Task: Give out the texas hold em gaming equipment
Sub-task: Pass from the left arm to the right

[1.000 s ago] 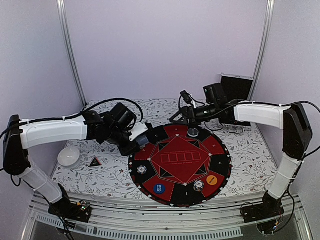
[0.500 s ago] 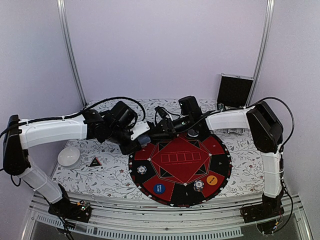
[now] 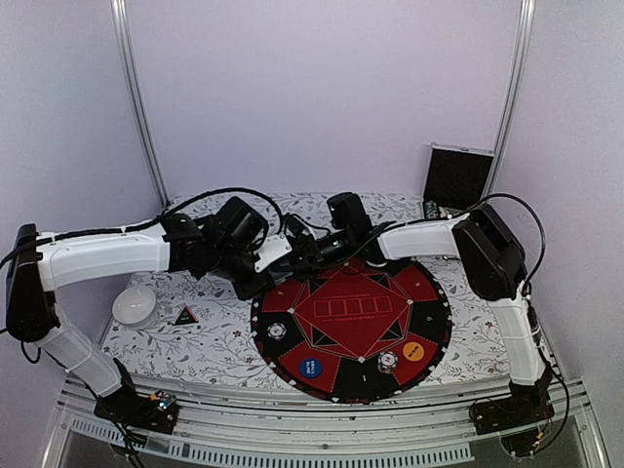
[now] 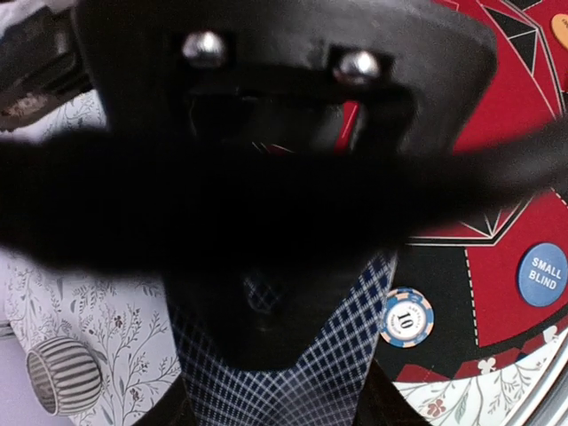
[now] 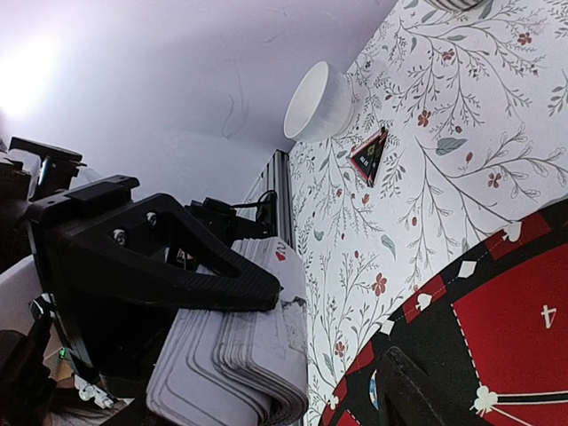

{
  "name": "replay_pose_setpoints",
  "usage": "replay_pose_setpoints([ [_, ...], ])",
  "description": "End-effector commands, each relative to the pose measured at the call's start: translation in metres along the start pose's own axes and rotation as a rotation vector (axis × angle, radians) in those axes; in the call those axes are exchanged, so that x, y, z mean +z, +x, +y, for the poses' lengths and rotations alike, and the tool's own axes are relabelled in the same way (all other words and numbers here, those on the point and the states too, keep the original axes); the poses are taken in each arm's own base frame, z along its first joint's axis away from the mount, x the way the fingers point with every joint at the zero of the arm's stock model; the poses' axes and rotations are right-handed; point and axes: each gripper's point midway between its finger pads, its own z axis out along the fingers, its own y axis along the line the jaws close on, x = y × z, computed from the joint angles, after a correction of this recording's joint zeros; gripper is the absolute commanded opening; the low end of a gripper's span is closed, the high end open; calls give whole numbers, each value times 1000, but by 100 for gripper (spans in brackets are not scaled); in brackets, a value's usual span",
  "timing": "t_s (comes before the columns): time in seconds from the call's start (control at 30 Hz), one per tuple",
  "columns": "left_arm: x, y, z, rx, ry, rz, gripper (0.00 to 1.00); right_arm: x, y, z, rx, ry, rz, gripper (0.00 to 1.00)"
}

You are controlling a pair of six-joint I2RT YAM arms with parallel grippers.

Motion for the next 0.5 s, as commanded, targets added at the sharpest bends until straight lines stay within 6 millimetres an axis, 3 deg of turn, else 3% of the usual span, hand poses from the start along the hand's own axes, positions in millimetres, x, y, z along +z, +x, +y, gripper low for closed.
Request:
replay_pose_setpoints([
  [0.0,-13,-32,7,15,-32,-110,41,12,2,-1,6,-21,18,67],
  [0.07,-13,-33,7,17,-32,-113,41,13,3,-3,11,-17,16,67],
  [0.17,-13,-36,8,18,-35,-127,41,14,2,-3,16,-22,19,56],
  [0.47,-18,-39,10,21,-50,-156,42,11,1,8,4,-64,39,4],
])
